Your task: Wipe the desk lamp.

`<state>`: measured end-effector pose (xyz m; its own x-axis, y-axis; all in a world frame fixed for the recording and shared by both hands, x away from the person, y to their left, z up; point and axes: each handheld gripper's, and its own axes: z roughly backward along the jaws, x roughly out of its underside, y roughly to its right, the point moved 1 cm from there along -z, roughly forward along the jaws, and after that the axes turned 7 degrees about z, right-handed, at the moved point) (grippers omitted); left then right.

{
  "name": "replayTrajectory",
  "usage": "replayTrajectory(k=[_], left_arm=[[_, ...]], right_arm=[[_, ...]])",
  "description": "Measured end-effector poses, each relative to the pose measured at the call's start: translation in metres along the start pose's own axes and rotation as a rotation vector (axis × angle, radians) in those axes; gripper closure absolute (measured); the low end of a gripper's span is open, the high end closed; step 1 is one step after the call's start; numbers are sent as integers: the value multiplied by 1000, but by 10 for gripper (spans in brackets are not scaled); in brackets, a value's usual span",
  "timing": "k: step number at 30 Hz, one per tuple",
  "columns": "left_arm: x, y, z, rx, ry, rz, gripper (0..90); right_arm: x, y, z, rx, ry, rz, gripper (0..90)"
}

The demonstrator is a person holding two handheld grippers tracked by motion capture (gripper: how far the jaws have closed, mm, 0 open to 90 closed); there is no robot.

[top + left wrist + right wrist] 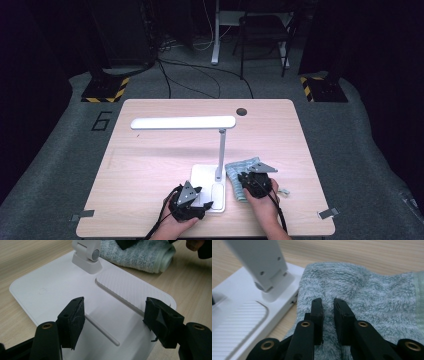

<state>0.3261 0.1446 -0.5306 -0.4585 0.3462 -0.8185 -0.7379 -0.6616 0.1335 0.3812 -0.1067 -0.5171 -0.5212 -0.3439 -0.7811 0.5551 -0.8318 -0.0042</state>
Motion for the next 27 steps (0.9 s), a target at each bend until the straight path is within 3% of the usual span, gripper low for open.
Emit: replayTrajectory(k=[3, 4, 5, 10, 19, 27], left_arm=[[0, 0, 0, 0, 0, 0, 328], [0, 0, 0, 0, 0, 0, 329], [0, 1, 0, 0, 1, 3, 328], [0, 0, -1, -2, 1, 1, 328], [0, 0, -1, -6, 2, 2, 331], [0, 0, -1, -8, 1, 2, 334]], right_arm=[[0, -11, -6, -4, -10, -16, 781], [1, -12, -6, -11, -9, -2, 781], [1, -15, -7, -23, -6, -23, 781], [4, -30, -5, -12, -10, 10, 789], [11, -36, 5, -70, -22, 12, 803], [23, -48, 22, -104, -40, 79, 803]])
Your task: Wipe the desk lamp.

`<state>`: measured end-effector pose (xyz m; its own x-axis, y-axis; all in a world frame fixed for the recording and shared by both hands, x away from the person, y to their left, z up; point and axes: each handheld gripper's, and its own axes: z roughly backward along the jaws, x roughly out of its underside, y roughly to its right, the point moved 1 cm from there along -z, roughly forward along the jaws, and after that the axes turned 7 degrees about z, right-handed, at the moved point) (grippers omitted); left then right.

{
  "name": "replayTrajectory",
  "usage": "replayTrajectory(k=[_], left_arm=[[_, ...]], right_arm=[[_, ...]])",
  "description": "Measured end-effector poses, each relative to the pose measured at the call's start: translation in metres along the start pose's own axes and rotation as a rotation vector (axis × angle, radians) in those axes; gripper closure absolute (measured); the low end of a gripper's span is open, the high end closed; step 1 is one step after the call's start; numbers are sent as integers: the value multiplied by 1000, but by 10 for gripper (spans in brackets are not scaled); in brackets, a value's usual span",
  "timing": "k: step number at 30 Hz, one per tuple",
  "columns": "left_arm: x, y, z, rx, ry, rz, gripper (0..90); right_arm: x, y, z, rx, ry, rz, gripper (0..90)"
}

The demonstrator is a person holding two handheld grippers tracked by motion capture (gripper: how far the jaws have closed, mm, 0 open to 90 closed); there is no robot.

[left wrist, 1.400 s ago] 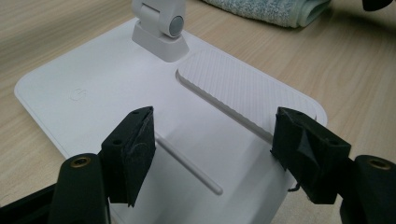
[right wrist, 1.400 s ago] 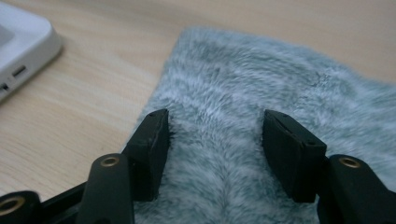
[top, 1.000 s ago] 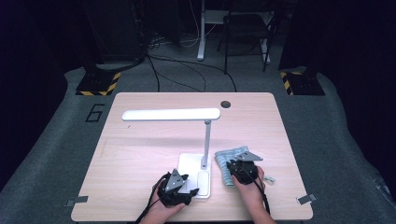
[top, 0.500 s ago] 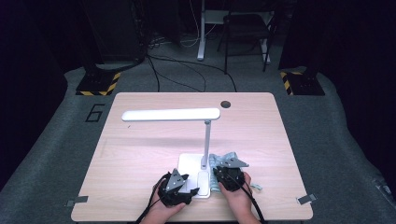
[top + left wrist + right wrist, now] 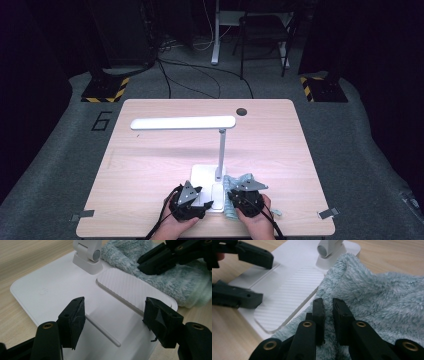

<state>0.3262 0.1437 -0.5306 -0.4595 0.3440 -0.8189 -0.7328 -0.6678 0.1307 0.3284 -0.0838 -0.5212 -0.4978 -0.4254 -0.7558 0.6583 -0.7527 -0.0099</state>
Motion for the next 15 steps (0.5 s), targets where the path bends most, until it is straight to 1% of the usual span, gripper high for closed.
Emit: replayTrajectory(k=[1, 3, 4, 5, 8, 11, 12, 15], left_arm=[[0, 0, 0, 0, 0, -1, 334], [0, 0, 0, 0, 0, 0, 334], [0, 0, 0, 0, 1, 0, 334], [0, 0, 0, 0, 1, 0, 334], [0, 0, 0, 0, 1, 0, 334], [0, 0, 0, 0, 1, 0, 334], [0, 0, 0, -1, 0, 0, 334], [0, 0, 0, -2, 0, 1, 334]], right_arm=[[1, -2, 2, -4, -1, -5, 804], [4, -4, 4, -9, 3, 11, 804], [5, -6, 6, -15, -3, -2, 803], [7, -8, 8, -16, 4, -2, 803], [11, -11, 12, -36, 7, 4, 803], [16, -15, 16, -28, 25, 4, 801], [18, -17, 16, -14, 41, 7, 801], [21, -23, 17, 17, 59, -11, 801]])
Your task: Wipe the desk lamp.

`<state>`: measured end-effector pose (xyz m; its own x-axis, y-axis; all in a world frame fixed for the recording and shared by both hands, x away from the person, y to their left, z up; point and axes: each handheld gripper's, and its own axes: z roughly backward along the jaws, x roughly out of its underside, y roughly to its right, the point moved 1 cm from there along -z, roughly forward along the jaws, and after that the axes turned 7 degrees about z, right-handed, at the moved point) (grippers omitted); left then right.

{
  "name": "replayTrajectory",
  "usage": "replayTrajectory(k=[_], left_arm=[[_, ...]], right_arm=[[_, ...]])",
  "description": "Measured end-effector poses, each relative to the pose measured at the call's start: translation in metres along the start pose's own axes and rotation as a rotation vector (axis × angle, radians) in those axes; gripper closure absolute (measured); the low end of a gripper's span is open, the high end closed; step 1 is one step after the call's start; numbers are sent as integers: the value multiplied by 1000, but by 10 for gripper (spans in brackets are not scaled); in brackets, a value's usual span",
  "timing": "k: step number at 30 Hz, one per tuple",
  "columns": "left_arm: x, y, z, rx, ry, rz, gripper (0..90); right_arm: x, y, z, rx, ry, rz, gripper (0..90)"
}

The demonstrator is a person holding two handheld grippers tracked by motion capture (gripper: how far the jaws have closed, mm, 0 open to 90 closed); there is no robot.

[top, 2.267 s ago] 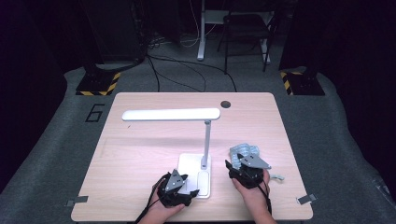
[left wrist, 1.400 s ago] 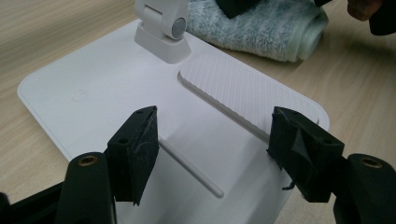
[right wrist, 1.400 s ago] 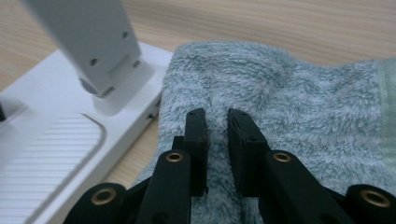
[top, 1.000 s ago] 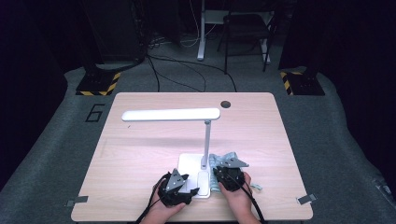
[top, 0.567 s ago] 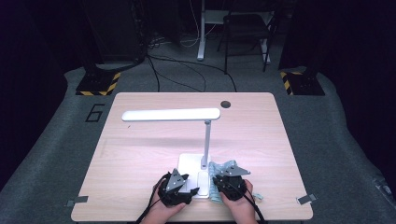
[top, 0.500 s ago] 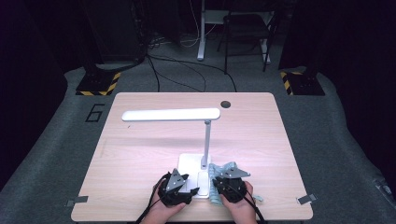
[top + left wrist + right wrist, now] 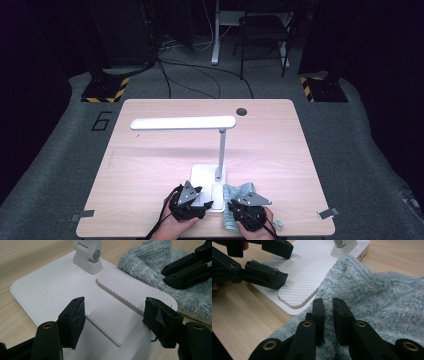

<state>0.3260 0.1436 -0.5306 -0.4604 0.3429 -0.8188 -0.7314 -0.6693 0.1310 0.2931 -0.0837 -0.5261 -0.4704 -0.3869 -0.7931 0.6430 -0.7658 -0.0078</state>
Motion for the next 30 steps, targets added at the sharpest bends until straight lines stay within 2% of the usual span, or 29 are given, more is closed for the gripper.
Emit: replayTrajectory(k=[6, 11, 12, 25, 30], left_arm=[[0, 0, 0, 1, 1, 3, 335], [0, 0, 0, 0, 0, 1, 335], [0, 0, 0, 0, 1, 2, 335], [0, 0, 0, 1, 1, 2, 335], [0, 0, 0, 1, 1, 1, 335]], right_arm=[[5, -7, 3, 26, 21, -33, 802], [11, -15, 4, 68, 58, -67, 801], [10, -15, 4, 70, 50, -71, 801], [4, -5, -3, 56, 45, -117, 796], [-1, 2, -8, 64, 41, -116, 795]])
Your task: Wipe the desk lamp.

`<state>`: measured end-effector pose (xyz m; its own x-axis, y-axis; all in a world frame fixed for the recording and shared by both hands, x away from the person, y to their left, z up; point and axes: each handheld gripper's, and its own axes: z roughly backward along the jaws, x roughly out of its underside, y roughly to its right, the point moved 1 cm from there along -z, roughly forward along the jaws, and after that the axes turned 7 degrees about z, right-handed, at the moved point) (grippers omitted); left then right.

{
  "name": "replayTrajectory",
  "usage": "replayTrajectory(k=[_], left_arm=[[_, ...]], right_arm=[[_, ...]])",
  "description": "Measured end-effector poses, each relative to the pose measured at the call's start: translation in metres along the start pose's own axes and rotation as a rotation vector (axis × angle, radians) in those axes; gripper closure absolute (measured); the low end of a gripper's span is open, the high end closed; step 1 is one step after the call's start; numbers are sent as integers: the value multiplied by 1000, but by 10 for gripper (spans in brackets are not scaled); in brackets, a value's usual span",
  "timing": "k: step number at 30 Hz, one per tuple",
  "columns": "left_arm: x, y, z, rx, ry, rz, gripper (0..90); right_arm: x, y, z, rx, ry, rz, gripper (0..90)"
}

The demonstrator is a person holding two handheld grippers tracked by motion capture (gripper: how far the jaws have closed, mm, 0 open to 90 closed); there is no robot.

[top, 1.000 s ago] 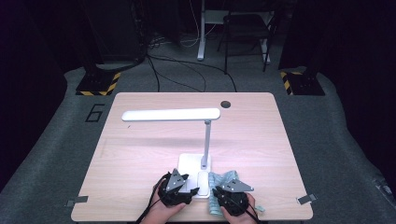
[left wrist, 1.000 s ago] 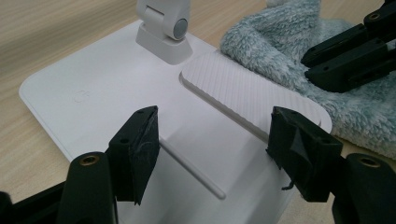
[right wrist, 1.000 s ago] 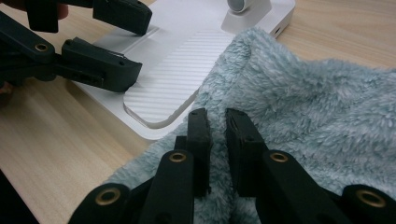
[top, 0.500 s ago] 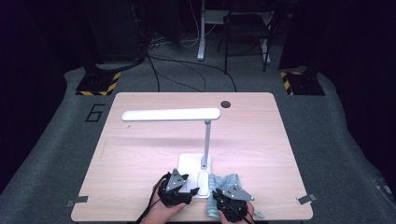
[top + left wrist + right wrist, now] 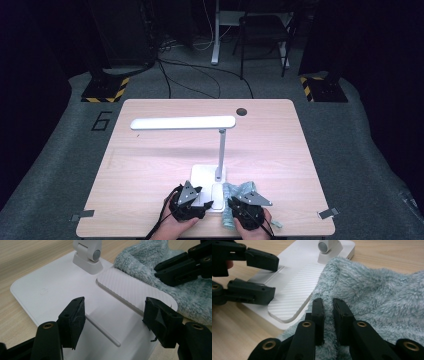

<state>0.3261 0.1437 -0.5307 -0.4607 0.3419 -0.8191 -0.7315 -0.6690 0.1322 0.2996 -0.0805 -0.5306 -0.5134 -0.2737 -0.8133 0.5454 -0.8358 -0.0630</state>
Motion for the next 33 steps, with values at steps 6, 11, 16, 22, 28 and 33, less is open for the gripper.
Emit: replayTrajectory(k=[6, 11, 16, 22, 28, 33], left_arm=[[0, 0, 0, 0, 0, 1, 335], [0, 0, 0, 0, 0, 0, 335], [0, 0, 0, -1, -1, -1, 335], [0, 0, 0, 1, -1, 3, 335], [0, 0, 0, 0, 0, 2, 336], [0, 0, 0, -3, 0, 1, 339]], right_arm=[[-8, 7, -10, 13, -6, 3, 795], [-17, 15, -20, 20, -7, -5, 794], [-28, 24, -32, 35, -14, -36, 794], [-38, 34, -44, 60, -11, -55, 794], [-39, 33, -45, 66, -12, -51, 795], [-34, 26, -37, 40, -18, -18, 801]])
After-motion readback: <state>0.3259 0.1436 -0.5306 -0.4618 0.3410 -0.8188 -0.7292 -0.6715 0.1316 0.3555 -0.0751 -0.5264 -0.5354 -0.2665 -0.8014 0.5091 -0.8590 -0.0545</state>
